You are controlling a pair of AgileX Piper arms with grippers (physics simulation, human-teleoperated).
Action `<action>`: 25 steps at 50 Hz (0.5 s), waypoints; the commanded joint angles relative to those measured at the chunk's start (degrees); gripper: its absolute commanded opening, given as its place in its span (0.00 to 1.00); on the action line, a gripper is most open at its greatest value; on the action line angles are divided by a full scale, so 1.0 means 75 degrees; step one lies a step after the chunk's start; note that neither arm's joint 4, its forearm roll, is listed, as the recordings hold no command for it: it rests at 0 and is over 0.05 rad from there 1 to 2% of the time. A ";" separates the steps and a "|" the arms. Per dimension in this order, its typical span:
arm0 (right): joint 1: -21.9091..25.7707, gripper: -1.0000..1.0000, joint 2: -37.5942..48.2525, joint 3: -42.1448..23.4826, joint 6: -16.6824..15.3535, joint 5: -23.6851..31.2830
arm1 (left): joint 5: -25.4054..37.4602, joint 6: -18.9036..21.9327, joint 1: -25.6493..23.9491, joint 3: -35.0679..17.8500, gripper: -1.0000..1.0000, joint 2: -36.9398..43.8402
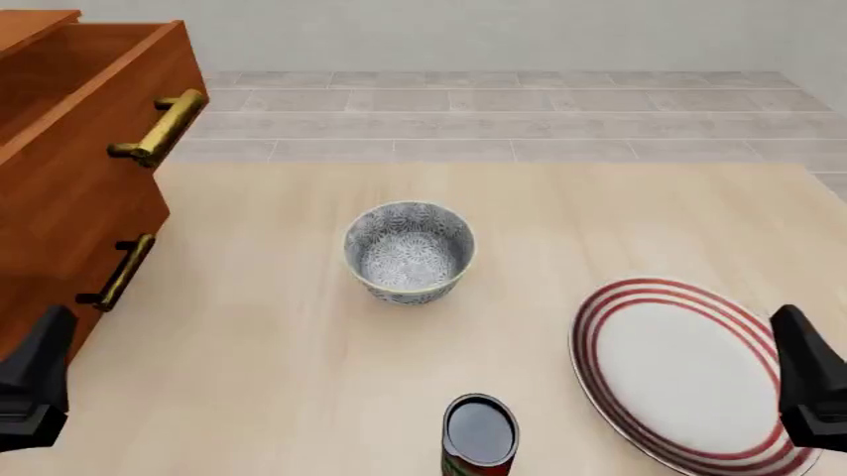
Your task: Put the bowl on top of the cabinet.
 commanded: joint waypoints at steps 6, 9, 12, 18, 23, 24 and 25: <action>0.0086 1.00 0.0005 -0.0034 -0.0029 -0.0013 | -0.0016 -0.0011 0.0019 -0.0016 1.00 0.0058; 0.0155 1.00 0.0000 -0.0059 0.0071 -0.0011 | 0.0010 -0.0004 -0.0005 -0.0015 1.00 0.0037; 0.0201 1.00 -0.0002 -0.0064 0.0000 -0.0040 | 0.0037 -0.0015 -0.0004 -0.0014 1.00 0.0009; 0.0301 1.00 -0.0004 -0.0063 -0.0126 -0.0073 | 0.0018 0.0107 -0.0308 -0.0014 1.00 0.0073; 0.0338 1.00 -0.0004 -0.0066 -0.0127 -0.0077 | 0.0004 0.0155 -0.0596 -0.0004 1.00 0.0139; 0.0347 1.00 -0.0004 -0.0067 -0.0127 -0.0078 | -0.0008 0.0161 -0.0653 -0.0006 1.00 0.0148; 0.0356 1.00 -0.0004 -0.0067 -0.0132 -0.0076 | -0.0047 0.0205 -0.0765 -0.0006 1.00 0.0217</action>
